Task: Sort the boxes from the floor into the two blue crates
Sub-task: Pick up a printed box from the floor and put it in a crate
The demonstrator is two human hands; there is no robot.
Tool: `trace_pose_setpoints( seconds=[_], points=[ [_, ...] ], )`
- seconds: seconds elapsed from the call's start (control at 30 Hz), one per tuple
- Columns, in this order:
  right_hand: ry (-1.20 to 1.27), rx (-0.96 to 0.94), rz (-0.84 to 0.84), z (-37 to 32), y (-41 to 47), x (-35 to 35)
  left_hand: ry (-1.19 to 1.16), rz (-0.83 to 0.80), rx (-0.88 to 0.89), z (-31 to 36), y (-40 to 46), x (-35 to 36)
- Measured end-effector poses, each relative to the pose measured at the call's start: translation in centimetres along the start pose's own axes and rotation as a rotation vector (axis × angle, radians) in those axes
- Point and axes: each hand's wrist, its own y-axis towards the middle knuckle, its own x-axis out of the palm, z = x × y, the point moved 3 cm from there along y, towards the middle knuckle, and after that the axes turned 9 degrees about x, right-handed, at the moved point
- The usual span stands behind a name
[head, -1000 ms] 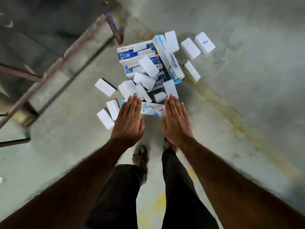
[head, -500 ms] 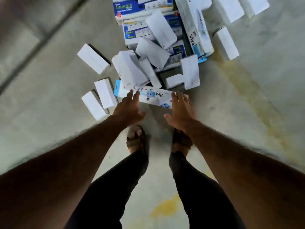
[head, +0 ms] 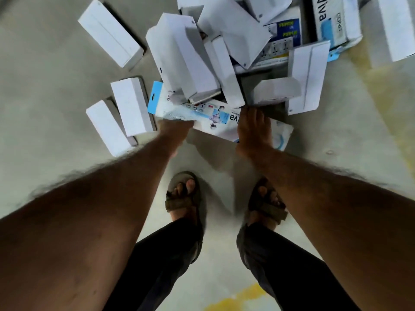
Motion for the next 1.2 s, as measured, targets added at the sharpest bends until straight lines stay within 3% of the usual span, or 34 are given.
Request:
trace_pose_setpoints(
  seconds=[0.27, 0.47, 0.6, 0.77, 0.9, 1.2],
  points=[
    [0.074, -0.025, -0.089, 0.9, -3.2, -2.8, -0.431, -0.081, -0.206, 1.4, -5.2, 1.8],
    [0.233, -0.079, -0.150, 4.2, -12.8, -11.7, -0.521, -0.103, -0.305, 4.6, -17.0, -2.4],
    [0.359, -0.119, -0.104, 6.8, -20.6, -20.0, -0.572, -0.125, -0.298, 8.4, -27.1, -5.3],
    [0.435, -0.086, 0.055, 10.7, -30.2, -31.3, -0.601, -0.262, -0.055, 17.6, -38.9, -8.3],
    [0.512, -0.006, 0.216, 14.4, -37.6, -38.3, -0.452, -0.323, 0.171, 24.9, -46.5, -10.2],
    [0.695, 0.323, 0.556, 19.9, -56.9, -47.0, -0.217, -0.601, 0.662, 35.3, -63.7, -11.4]
  ],
)
